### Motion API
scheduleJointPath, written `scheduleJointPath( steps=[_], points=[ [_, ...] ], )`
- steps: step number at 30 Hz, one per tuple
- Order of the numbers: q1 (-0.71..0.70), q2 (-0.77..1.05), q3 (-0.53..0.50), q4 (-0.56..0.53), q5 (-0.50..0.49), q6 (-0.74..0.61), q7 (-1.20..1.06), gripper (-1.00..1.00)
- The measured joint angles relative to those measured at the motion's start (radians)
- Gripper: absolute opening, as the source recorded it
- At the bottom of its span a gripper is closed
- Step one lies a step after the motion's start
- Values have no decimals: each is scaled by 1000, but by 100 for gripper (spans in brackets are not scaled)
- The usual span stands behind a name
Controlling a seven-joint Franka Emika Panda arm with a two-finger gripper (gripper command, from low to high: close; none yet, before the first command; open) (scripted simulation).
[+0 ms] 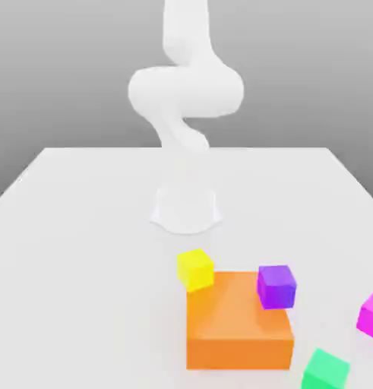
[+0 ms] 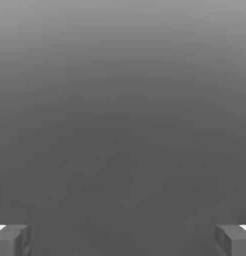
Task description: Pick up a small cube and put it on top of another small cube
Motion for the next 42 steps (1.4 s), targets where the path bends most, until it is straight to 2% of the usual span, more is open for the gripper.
scheduleJointPath(
  steps=[18, 28, 32, 33, 39, 42],
  points=[
    [135, 658, 295, -42, -179, 207, 112, 0],
    [289, 1018, 354, -64, -267, 327, 167, 0],
    [361, 1164, 278, -36, -360, 425, 235, 0],
    [378, 1191, 258, -29, -378, 445, 248, -100],
    [386, 1205, 249, -26, -387, 456, 255, -100],
    [353, 1139, 292, -42, -337, 408, 218, -100]
  ],
)
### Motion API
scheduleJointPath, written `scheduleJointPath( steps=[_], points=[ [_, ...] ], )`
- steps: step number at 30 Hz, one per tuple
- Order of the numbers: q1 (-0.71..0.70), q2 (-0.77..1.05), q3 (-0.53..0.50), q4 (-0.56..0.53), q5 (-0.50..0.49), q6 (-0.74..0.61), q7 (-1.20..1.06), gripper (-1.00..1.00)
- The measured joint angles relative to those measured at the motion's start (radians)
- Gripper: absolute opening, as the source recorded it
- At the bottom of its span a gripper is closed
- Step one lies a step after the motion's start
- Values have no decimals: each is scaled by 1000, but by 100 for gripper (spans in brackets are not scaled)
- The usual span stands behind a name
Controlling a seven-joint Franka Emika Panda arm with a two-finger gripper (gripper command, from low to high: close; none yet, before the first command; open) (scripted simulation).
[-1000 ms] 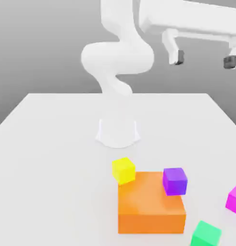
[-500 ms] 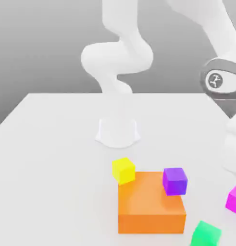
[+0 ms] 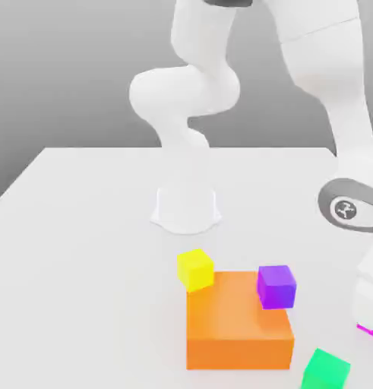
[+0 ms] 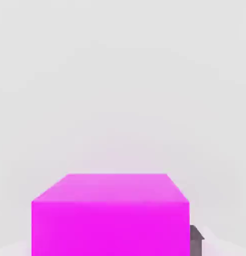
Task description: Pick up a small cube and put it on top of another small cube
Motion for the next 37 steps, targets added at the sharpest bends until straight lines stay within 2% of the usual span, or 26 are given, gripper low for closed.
scheduleJointPath(
  steps=[3, 6, 15, 25, 28, 33, 34, 37],
  points=[
    [-43, -86, 44, -12, 70, -78, -59, -100],
    [-99, -173, 21, -48, 95, -140, -113, -100],
    [-305, -501, -81, -219, 244, -288, -350, -100],
    [-357, -860, -265, -457, 411, -388, -585, -100],
    [-371, -925, -269, -542, 409, -347, -587, -100],
    [-378, -782, -260, -594, 404, -147, -582, -100],
    [-378, -755, -259, -601, 404, -114, -582, 100],
    [-378, -755, -259, -601, 404, -114, -582, 100]
  ],
)
